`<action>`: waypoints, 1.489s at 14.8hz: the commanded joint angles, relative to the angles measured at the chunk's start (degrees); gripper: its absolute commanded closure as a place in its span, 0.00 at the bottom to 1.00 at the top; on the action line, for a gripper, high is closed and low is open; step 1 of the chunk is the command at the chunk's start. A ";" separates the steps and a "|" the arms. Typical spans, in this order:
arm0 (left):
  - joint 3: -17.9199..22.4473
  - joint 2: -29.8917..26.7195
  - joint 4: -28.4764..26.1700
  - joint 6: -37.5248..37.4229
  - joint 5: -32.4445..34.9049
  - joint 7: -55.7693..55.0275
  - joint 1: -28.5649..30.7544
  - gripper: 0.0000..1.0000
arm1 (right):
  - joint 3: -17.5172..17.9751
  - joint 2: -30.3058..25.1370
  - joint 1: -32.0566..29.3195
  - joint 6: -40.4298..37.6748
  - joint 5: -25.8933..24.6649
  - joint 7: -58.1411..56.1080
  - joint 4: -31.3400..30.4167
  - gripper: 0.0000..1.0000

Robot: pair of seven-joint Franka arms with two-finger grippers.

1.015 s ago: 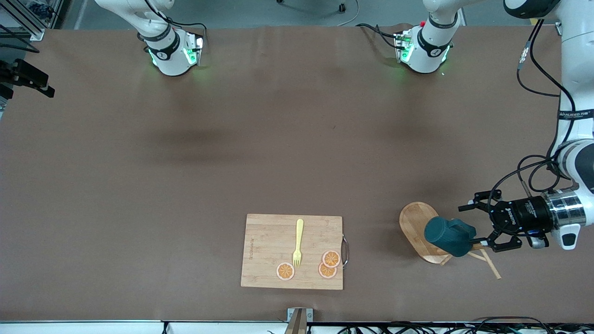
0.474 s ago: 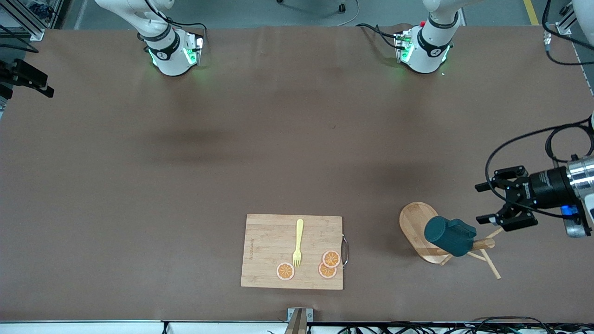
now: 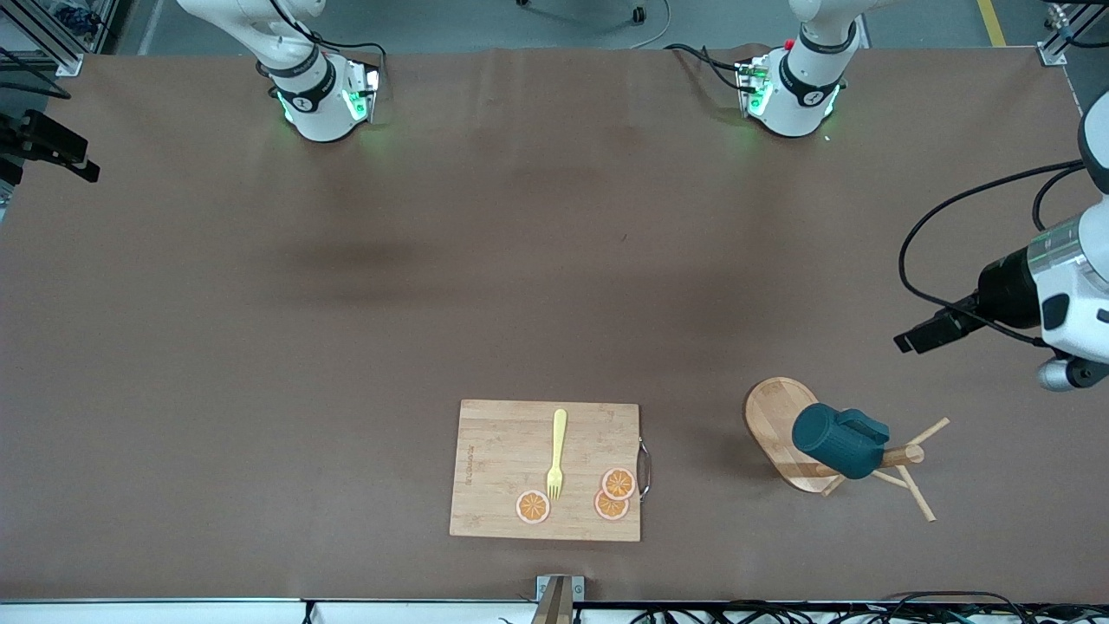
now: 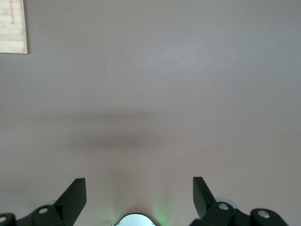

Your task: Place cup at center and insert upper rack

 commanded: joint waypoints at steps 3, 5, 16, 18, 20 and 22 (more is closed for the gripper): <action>19.12 -13.12 -13.25 -0.29 1.46 13.44 -16.63 0.00 | 0.25 -1.67 -0.30 0.53 -0.91 -0.42 -1.54 0.00; 20.55 -18.30 -19.48 2.34 0.94 18.27 -17.70 0.00 | 0.25 -1.58 -0.39 0.53 -0.91 -0.42 -1.54 0.00; 19.32 -26.68 -23.92 -3.43 -3.19 25.76 -17.18 0.00 | 0.25 -1.58 -0.30 0.62 -0.91 -0.42 -1.54 0.00; 19.32 -26.33 -22.25 -5.19 -3.11 26.38 -17.09 0.00 | 0.16 -1.58 -0.30 0.53 -0.91 -0.42 -1.54 0.00; 19.32 -26.07 -21.36 -5.55 -2.93 26.38 -17.18 0.00 | 0.25 -1.58 -0.39 0.62 -0.91 -0.42 -1.54 0.00; 19.32 -25.98 -21.36 -5.55 -2.84 28.56 -17.18 0.00 | 0.25 -1.58 -0.30 0.53 -0.91 -0.42 -1.54 0.00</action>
